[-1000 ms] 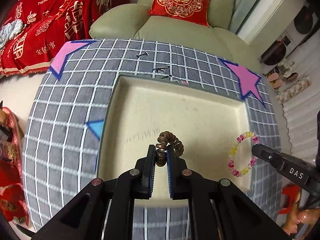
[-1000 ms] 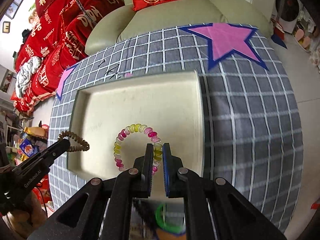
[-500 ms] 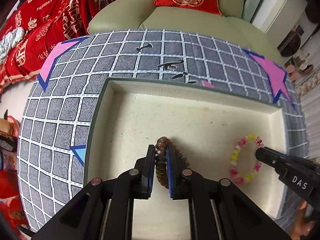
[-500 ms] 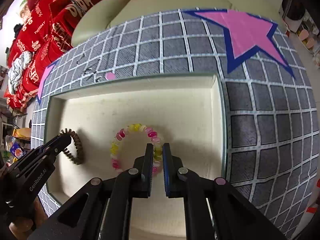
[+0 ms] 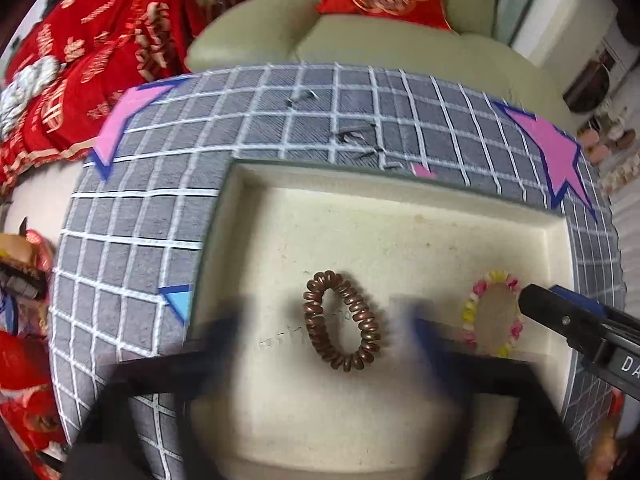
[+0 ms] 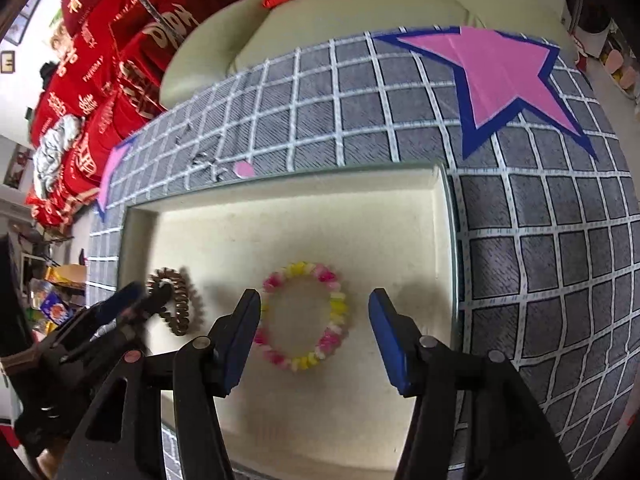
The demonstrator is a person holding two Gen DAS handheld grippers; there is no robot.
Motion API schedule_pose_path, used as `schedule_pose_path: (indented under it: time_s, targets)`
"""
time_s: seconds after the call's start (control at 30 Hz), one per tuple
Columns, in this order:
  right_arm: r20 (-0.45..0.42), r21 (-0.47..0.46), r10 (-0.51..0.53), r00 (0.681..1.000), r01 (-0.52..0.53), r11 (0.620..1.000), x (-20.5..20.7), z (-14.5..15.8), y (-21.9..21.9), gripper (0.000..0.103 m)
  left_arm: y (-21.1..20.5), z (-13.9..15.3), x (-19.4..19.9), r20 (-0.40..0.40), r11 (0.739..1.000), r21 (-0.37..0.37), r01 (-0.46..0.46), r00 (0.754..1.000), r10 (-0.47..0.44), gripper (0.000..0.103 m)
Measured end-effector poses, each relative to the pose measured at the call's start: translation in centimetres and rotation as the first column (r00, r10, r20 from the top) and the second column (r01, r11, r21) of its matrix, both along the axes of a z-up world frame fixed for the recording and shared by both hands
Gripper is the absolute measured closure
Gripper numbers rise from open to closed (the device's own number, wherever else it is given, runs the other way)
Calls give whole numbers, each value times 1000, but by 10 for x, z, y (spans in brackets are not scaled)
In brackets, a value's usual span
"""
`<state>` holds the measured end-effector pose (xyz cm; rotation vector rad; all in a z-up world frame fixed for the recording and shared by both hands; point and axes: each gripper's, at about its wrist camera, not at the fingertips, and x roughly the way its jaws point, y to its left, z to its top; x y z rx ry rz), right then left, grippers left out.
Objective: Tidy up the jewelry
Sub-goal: 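Carry both items into the white tray and open both grippers to release them, then grasp the black claw clip with the left gripper while the right gripper grasps the tan braided hair tie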
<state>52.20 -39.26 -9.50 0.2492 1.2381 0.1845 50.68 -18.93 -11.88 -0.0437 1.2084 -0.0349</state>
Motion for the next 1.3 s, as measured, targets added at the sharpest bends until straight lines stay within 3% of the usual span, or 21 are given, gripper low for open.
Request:
schedule_pose_path:
  time_s: [0.17, 0.23, 0.3, 0.37, 0.53, 0.6, 0.67, 1.07, 1.3]
  targets:
    - [37, 12, -16, 999, 16, 1000, -6, 18, -3, 41, 4, 14, -4, 15, 1000, -17, -5, 1000, 5, 0]
    - [48, 20, -23, 999, 22, 1000, -9, 25, -5, 36, 4, 22, -9, 39, 1000, -4, 1, 999, -1, 0]
    - [65, 29, -26, 998, 24, 999, -15, 34, -8, 25, 5, 30, -17, 64, 1000, 6, 9, 998, -9, 0]
    - [79, 44, -33, 996, 29, 999, -22, 41, -10, 23, 7, 38, -25, 78, 1000, 11, 15, 997, -16, 0]
    - [96, 72, -65, 993, 59, 996, -41, 54, -17, 20, 14, 46, -50, 57, 1000, -4, 25, 998, -25, 0]
    - [99, 92, -73, 992, 64, 994, -52, 58, -19, 11, 19, 48, -64, 56, 1000, 10, 21, 998, -22, 0]
    - [102, 108, -77, 992, 66, 992, -63, 60, -20, 11, 23, 48, -79, 50, 999, 22, 25, 998, -26, 0]
    - [46, 74, -67, 997, 63, 995, -137, 60, -19, 10, 60, 34, -164, -62, 1000, 7, 6, 998, -5, 0]
    - [-22, 17, -6, 1000, 6, 1000, -196, 39, -1, 10, 78, 13, -223, -164, 1000, -13, 16, 986, -18, 0]
